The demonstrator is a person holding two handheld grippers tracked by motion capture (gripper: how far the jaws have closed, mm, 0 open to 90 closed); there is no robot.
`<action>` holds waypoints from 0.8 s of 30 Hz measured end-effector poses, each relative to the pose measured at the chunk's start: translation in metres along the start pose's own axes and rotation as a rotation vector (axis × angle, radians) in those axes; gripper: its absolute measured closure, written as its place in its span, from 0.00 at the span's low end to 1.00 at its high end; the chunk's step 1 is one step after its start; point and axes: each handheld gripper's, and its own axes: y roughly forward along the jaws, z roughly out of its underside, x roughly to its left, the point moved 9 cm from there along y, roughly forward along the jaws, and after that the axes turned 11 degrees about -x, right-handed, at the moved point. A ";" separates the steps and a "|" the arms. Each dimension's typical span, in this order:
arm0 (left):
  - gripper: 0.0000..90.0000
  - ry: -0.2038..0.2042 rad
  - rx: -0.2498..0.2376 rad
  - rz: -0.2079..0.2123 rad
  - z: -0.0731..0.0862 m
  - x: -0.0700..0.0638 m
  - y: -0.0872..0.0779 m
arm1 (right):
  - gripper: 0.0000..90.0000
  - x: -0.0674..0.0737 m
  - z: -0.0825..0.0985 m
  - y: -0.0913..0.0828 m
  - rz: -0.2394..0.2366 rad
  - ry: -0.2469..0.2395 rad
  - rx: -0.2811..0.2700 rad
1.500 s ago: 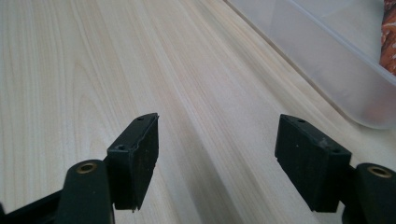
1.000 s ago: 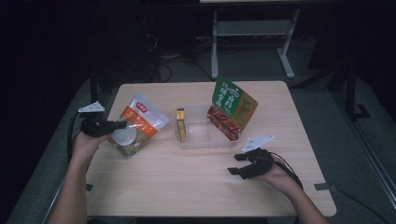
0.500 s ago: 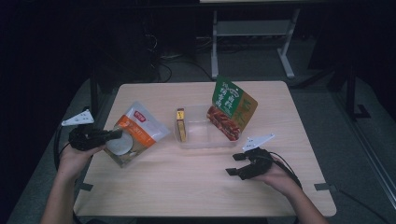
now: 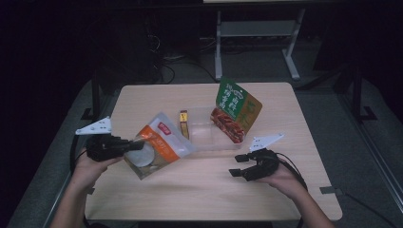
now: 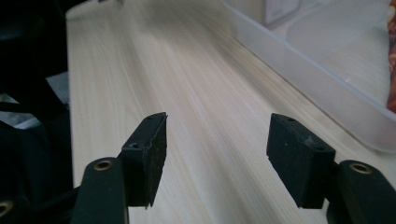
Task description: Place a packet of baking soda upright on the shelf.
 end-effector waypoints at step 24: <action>0.99 0.085 0.104 0.166 -0.005 -0.047 0.096 | 0.50 0.021 -0.063 -0.002 -0.119 -0.043 -0.165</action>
